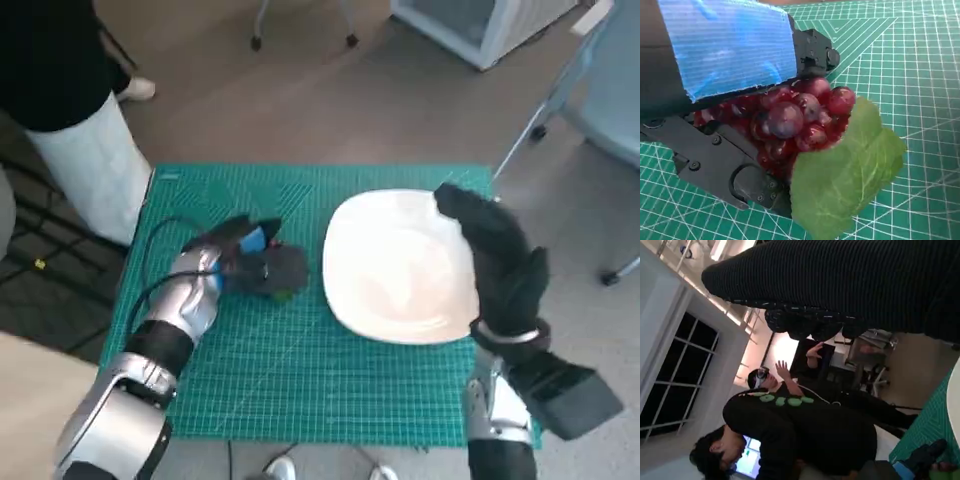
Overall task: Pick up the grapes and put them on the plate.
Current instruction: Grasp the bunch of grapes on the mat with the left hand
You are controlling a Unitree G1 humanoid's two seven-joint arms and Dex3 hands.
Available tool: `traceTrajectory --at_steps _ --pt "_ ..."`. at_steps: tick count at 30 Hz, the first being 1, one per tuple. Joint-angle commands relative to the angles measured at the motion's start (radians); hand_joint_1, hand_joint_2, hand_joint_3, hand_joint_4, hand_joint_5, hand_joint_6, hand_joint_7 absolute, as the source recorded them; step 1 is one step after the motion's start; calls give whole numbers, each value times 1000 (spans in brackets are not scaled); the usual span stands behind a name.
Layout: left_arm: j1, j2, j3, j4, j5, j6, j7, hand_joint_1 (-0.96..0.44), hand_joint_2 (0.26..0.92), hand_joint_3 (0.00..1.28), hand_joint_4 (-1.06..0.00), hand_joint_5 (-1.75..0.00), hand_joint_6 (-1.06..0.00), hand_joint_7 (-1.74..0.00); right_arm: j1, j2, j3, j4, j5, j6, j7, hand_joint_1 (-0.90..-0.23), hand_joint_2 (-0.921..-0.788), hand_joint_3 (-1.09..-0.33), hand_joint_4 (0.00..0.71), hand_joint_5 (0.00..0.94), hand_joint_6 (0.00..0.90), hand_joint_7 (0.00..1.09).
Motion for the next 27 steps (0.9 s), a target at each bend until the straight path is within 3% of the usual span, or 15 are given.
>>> traceTrajectory --at_steps 1,10,21,23,27 --pt "-1 -18 -14 85 -8 -18 1 -366 700 0 1 1 -157 -6 16 1 -6 11 3 11 -6 -707 -921 -685 351 6 27 529" --pt "-6 -27 -15 138 -26 -39 -6 -322 703 2 -32 -10 -213 -22 13 3 -7 14 -3 10 -9 -709 -921 -686 351 5 29 522" --pt "-15 -31 -17 158 -47 -41 -26 -227 705 2 -182 -26 -330 -37 13 2 -5 10 -5 13 -10 -709 -921 -688 352 5 32 516" --pt "-15 -32 -13 158 -53 -40 -26 -193 710 1 -240 -166 -359 -29 14 1 -5 10 -5 12 -10 -709 -921 -688 352 4 32 515" --pt "-13 -32 -5 154 -63 -40 -20 -108 701 32 -145 -1138 -409 -14 14 1 -4 9 -6 13 -10 -707 -921 -689 352 4 32 514"
